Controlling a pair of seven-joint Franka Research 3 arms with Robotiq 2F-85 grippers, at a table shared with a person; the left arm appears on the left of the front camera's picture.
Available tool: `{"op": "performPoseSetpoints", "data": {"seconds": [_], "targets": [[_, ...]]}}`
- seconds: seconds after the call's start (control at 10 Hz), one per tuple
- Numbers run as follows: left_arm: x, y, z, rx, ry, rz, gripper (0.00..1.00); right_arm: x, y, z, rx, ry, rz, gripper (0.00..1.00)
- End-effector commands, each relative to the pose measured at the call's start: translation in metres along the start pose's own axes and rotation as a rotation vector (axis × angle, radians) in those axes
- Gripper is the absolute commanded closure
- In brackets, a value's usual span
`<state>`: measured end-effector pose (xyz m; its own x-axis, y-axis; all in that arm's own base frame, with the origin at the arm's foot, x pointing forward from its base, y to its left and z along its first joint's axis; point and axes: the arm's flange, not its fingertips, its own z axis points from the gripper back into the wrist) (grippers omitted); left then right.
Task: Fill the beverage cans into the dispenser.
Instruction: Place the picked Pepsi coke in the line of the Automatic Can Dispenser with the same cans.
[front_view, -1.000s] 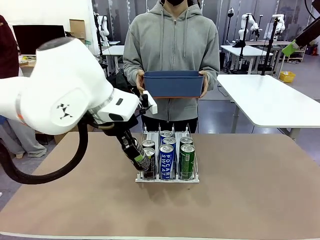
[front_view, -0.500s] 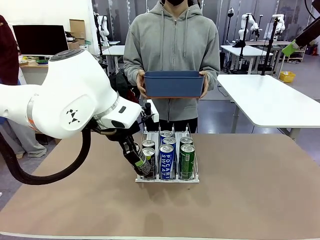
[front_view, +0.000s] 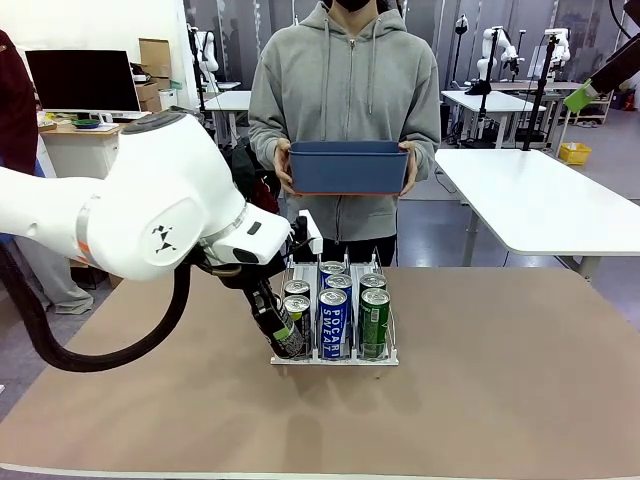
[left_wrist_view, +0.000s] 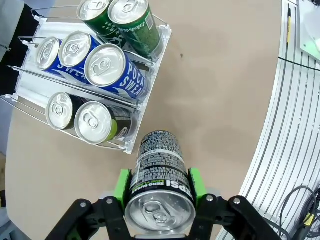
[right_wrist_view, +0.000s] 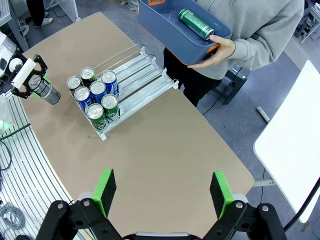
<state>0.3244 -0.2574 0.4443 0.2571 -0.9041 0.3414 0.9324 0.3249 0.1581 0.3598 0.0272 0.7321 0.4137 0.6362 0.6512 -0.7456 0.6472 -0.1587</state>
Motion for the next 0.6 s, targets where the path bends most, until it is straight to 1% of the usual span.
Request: {"op": "performPoseSetpoints", "data": {"seconds": [0.0, 0.5], "targets": [[0.010, 0.014, -0.009, 0.037, 0.002, 0.000, 0.42, 0.000, 0.000, -0.001, 0.000, 0.001, 0.000, 0.00], [0.015, 0.039, -0.024, 0.107, 0.030, 0.028, 0.42, 0.000, 0.000, -0.001, 0.000, 0.001, 0.000, 0.00]]}}
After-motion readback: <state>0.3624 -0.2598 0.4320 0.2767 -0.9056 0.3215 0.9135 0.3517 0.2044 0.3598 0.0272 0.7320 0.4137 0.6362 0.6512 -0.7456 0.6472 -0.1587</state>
